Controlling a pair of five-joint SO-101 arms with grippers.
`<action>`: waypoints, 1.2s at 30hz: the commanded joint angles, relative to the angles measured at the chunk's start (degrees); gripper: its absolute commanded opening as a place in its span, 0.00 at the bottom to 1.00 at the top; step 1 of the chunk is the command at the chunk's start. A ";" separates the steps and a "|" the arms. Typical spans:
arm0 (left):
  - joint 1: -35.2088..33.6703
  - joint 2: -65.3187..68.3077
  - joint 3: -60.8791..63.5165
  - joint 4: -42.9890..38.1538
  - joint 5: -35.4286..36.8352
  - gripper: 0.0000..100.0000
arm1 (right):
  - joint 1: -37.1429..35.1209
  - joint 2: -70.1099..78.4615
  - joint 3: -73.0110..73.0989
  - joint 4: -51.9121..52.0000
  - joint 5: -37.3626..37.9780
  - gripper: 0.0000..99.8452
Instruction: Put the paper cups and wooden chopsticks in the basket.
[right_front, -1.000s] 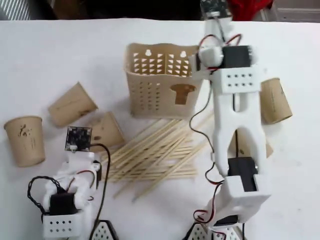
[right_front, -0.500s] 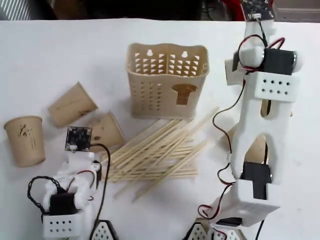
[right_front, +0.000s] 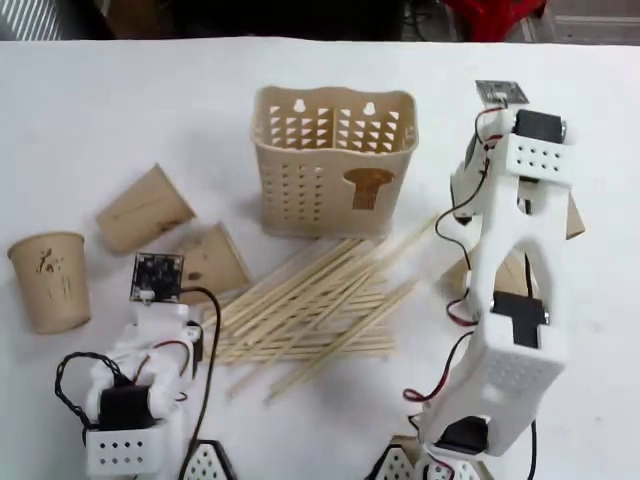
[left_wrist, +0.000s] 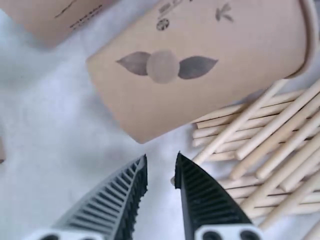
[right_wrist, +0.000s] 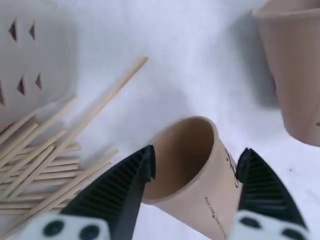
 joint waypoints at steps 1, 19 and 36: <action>0.31 -0.31 -0.09 0.35 -0.44 0.11 | 1.10 0.92 0.00 -0.92 -0.26 0.27; 0.31 -0.31 -0.09 0.35 -0.44 0.11 | 1.27 6.99 -0.09 -0.75 -0.26 0.10; 0.31 -0.31 -0.09 0.35 -0.44 0.11 | 5.58 1.80 -0.35 -0.57 3.34 0.02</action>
